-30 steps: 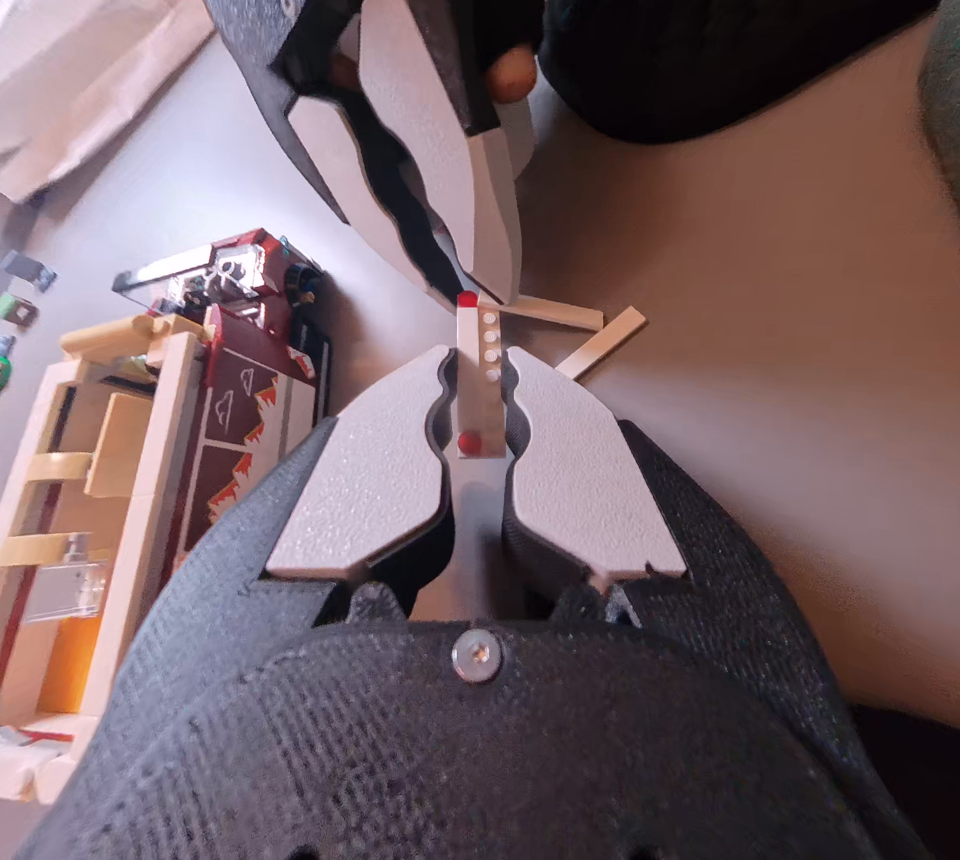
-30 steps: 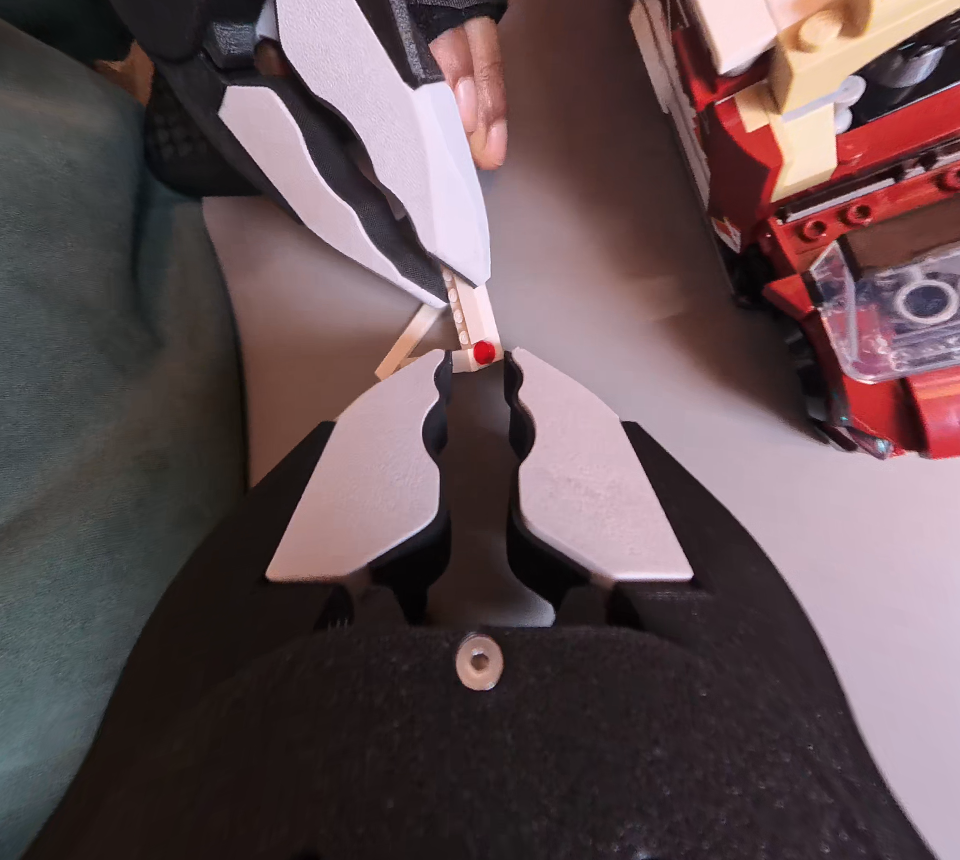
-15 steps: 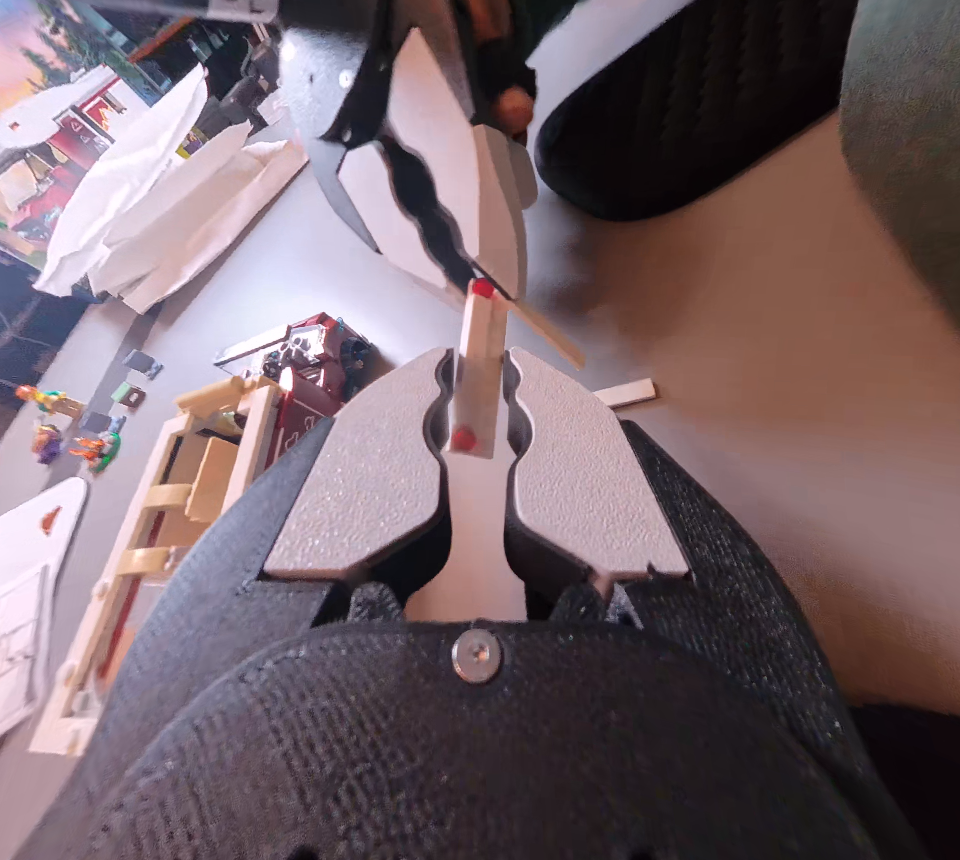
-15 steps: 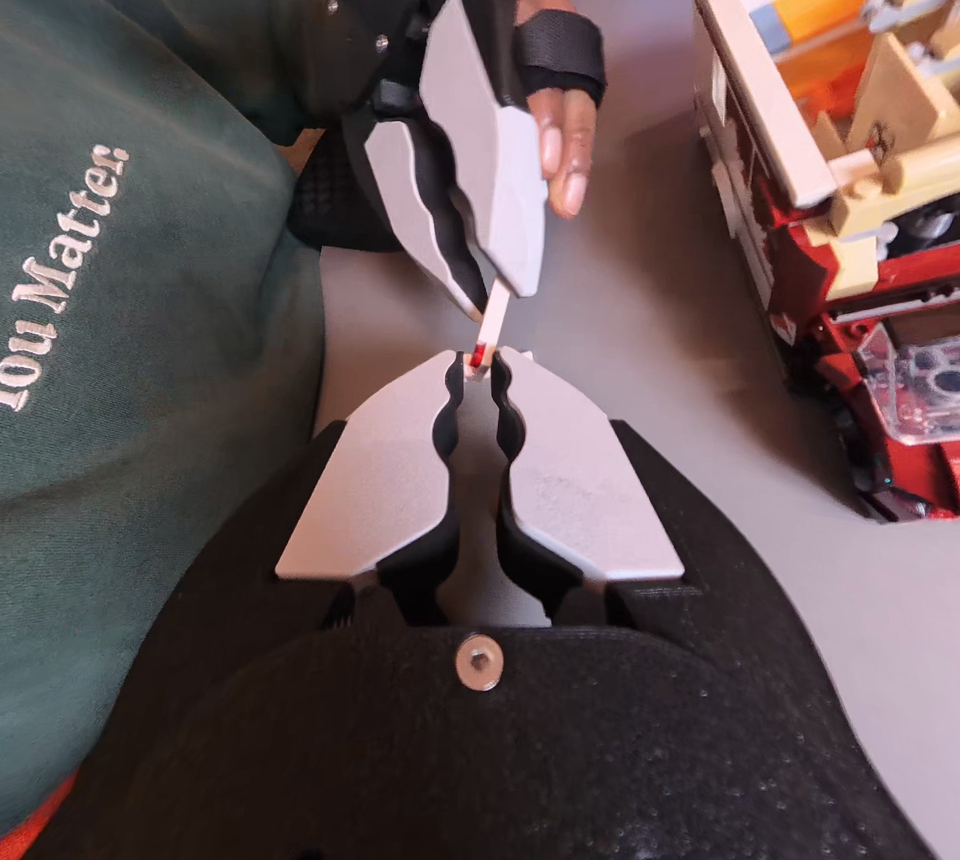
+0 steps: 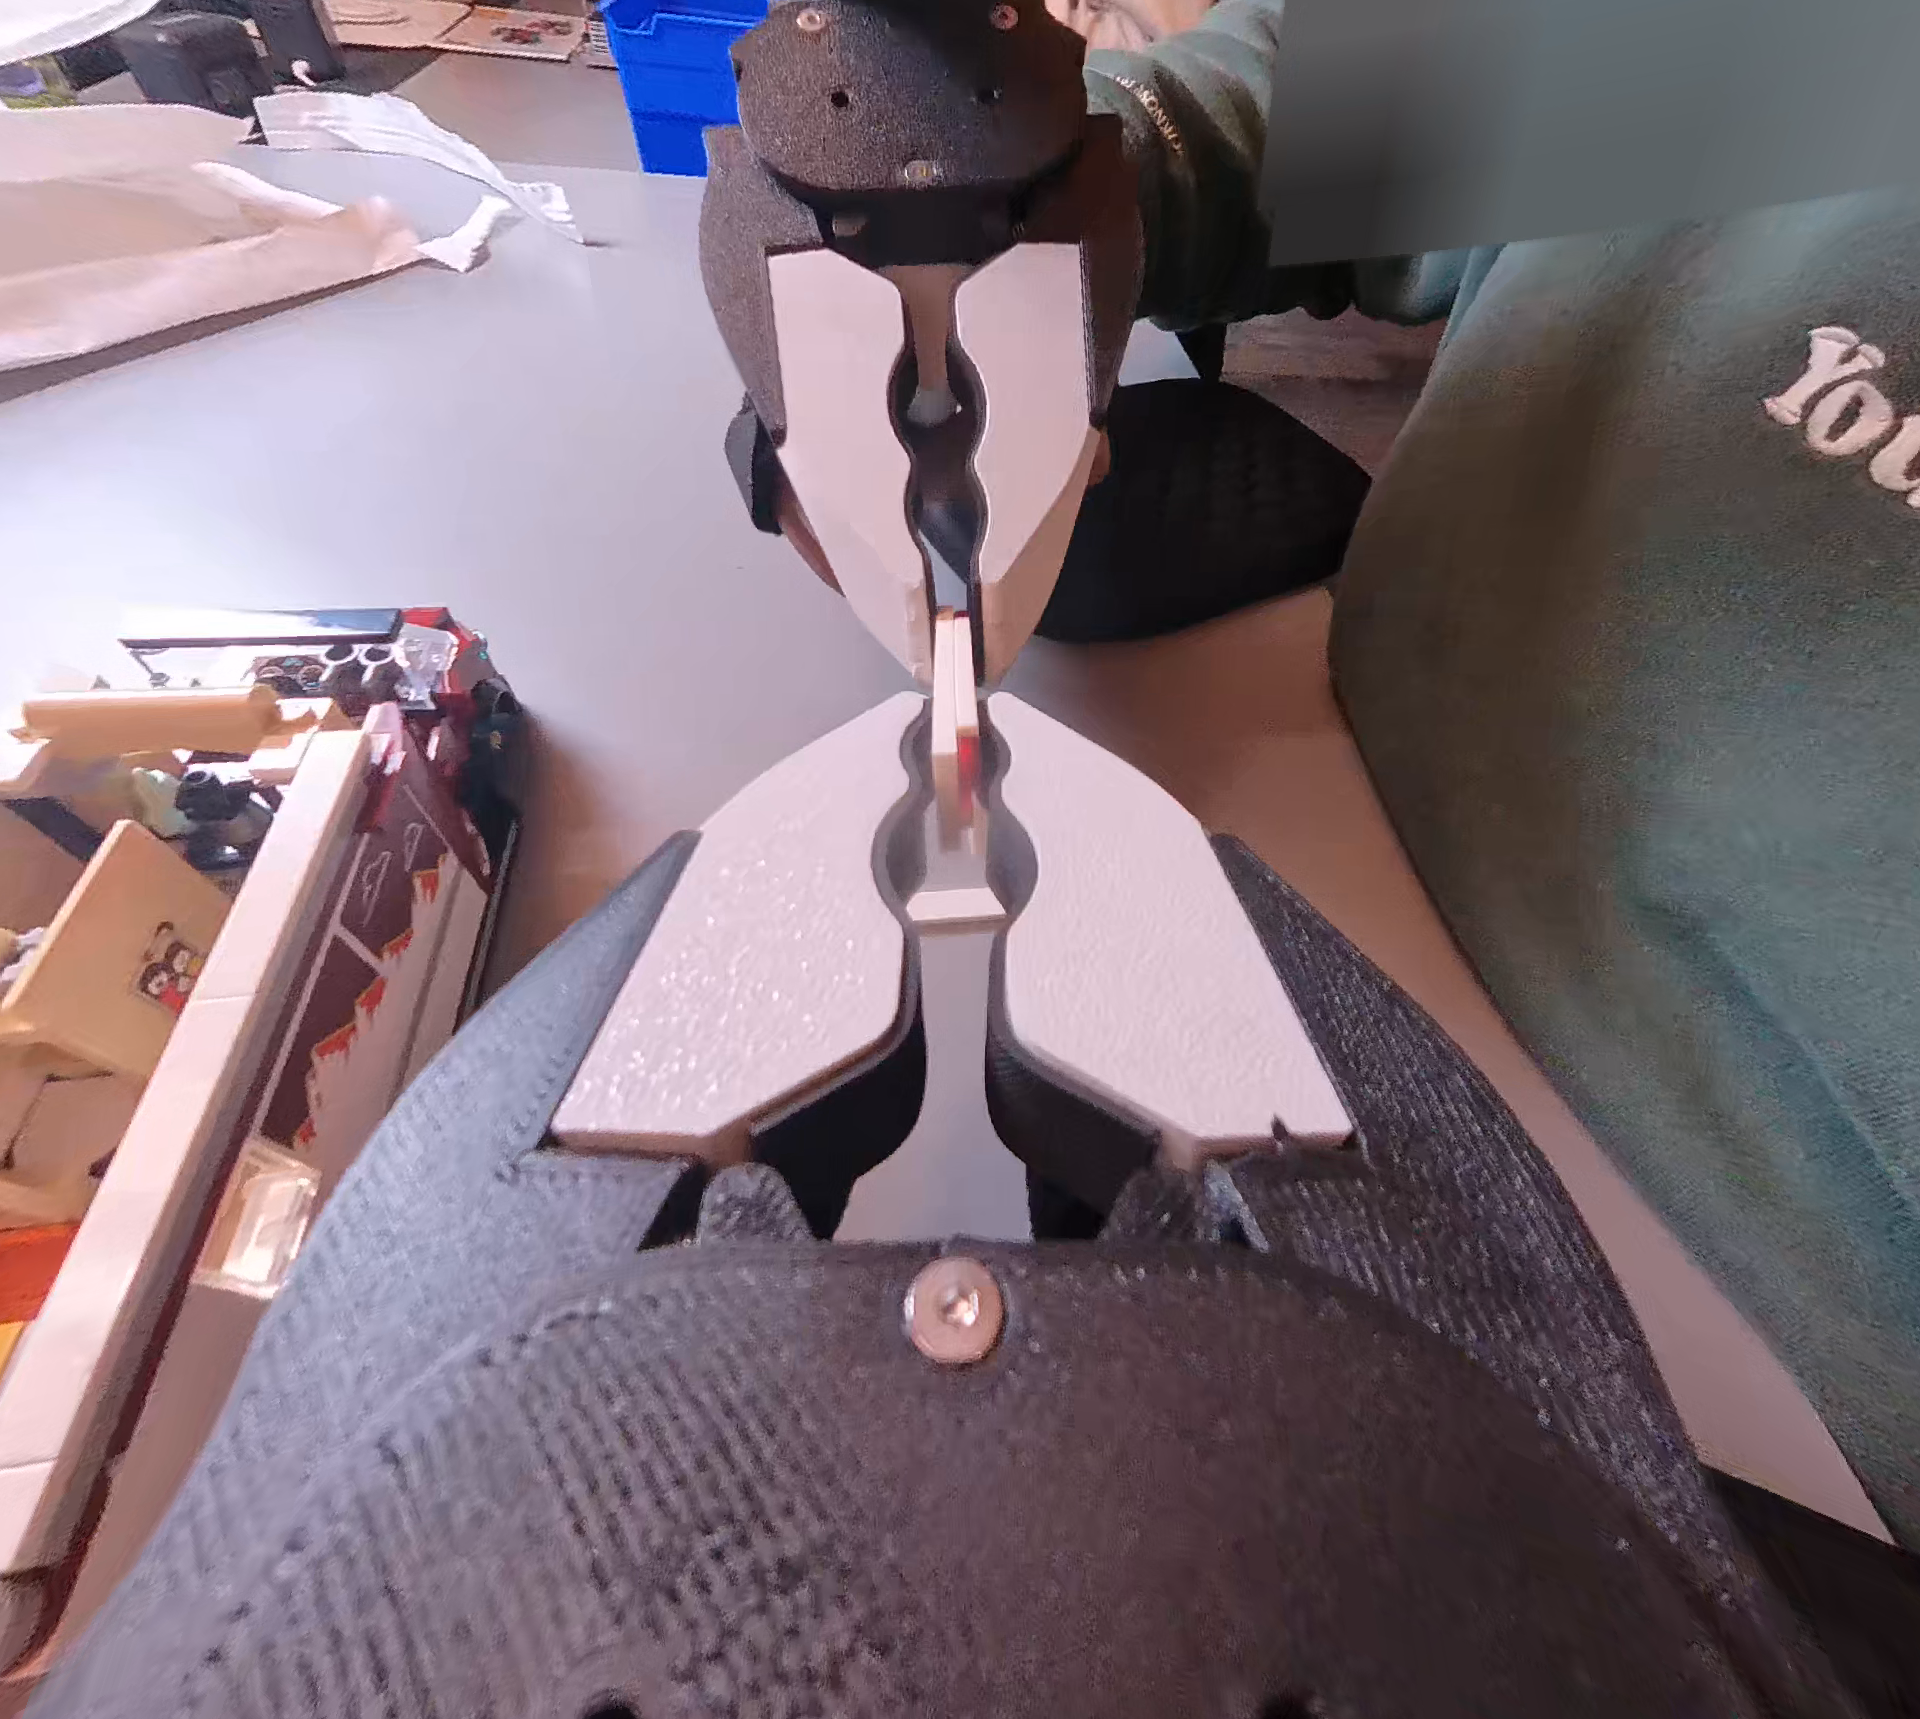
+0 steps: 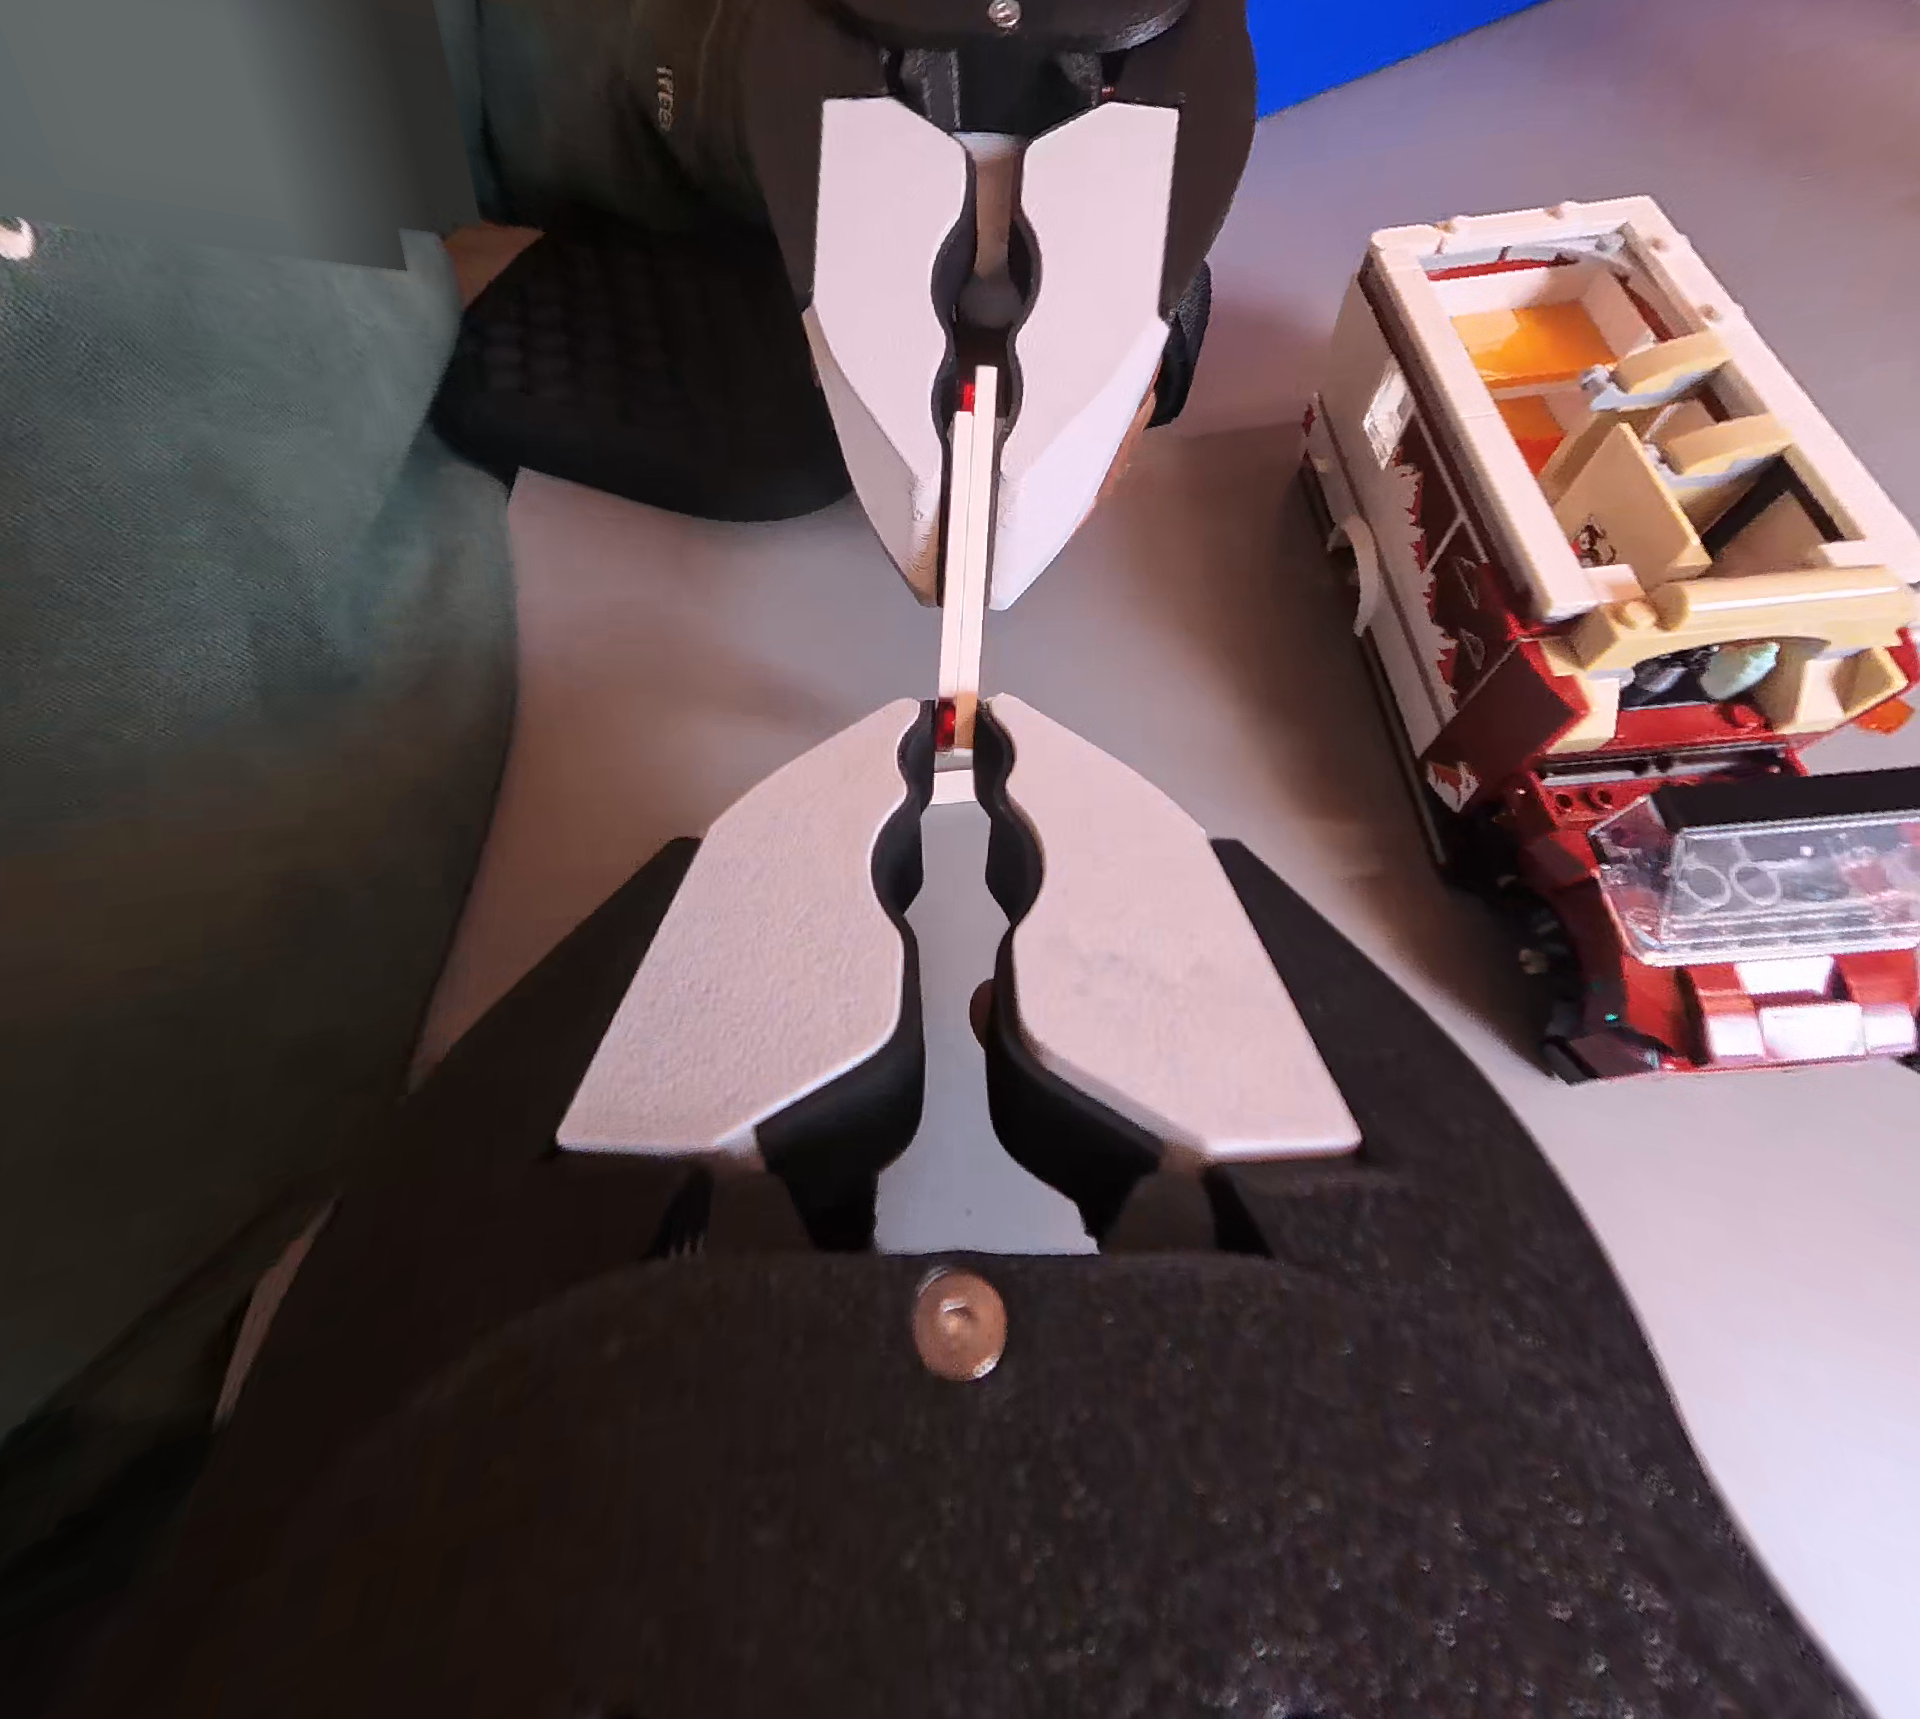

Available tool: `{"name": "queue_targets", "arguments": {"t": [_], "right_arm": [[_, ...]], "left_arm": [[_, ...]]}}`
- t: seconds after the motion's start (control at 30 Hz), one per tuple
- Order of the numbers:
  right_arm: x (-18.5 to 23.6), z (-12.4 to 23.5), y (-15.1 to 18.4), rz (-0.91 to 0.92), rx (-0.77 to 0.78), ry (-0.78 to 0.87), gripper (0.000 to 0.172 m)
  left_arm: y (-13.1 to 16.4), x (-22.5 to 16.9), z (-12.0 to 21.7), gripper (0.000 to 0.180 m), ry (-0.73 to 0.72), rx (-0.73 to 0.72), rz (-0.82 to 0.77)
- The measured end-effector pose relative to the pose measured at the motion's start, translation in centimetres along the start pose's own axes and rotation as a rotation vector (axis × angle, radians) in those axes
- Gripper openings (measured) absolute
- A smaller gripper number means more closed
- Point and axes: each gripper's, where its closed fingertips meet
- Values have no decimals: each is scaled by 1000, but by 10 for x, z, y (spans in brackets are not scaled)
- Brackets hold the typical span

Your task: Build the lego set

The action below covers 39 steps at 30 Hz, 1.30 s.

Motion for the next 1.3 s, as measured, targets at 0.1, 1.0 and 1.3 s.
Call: {"name": "queue_targets", "arguments": {"t": [0.1, 1.0, 1.3], "right_arm": [[3, 1, -2, 30, 1, 15, 6], [5, 9, -25, -87, -221, 15, 6], [7, 12, -18, -198, -13, -93, 5]], "left_arm": [[-2, -3, 1, 6, 24, -3, 15], [-22, -3, 13, 6, 94, -160, 178], [-14, -5, 10, 8, 76, -108, 143]]}}
Point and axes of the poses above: each gripper's, where its closed fingertips meet, z back along the fingers, y out of its underside, x = y × z across the jaws, and after that the axes turned 3 degrees about -y, right-handed
